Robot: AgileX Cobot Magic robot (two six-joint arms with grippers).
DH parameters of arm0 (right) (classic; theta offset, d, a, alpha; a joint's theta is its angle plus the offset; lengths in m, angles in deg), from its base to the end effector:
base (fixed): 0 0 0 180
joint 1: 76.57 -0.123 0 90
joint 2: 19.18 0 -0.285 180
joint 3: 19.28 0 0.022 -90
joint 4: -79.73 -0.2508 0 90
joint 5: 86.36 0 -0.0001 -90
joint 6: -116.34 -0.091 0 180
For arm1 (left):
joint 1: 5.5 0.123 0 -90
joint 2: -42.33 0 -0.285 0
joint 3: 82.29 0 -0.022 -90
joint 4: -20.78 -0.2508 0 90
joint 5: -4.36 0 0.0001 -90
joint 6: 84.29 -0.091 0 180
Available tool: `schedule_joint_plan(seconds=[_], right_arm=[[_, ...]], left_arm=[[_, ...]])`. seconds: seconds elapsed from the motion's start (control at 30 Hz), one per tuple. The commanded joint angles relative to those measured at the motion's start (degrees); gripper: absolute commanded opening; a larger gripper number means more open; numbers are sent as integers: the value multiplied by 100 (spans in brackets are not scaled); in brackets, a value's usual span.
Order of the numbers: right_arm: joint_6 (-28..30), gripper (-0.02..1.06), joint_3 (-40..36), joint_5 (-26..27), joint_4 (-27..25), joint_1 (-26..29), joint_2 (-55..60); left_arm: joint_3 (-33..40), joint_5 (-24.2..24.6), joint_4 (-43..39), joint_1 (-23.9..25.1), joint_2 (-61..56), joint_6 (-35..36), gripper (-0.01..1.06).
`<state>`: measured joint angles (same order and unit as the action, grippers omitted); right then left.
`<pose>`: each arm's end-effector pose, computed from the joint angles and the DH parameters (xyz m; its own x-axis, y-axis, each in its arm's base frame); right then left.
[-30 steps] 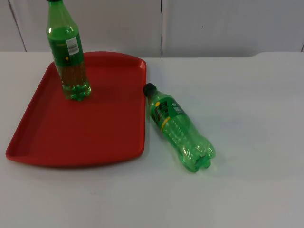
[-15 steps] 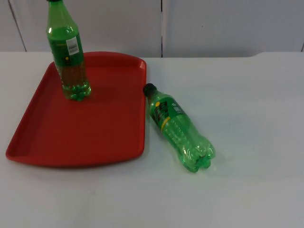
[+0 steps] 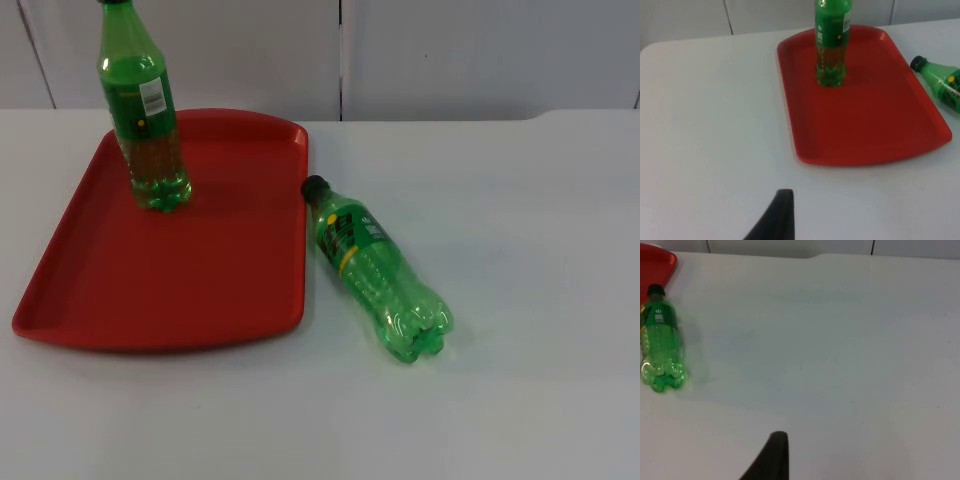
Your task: Place the bottle upright on the tray.
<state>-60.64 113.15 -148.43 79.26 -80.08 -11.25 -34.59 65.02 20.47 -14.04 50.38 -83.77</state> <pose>-0.0075 0.0002 0.2803 -0.4581 -0.0770 -0.8856 -0.0901 0.9951 -0.0400 -0.0057 0.0013 0.2817 -0.4408 0.0597 -0.8956 0.1415 0.9899 -0.0037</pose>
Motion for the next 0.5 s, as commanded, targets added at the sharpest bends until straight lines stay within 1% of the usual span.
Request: schedule_joint_plan(seconds=[0.0, 0.47], right_arm=[[38, 97, -8, 36, -9, 43, -14], [38, 97, -8, 36, -9, 43, -14]], left_arm=[[72, 52, -58, 1, -27, 123, 105], [117, 92, -26, 1, -27, 122, 105]])
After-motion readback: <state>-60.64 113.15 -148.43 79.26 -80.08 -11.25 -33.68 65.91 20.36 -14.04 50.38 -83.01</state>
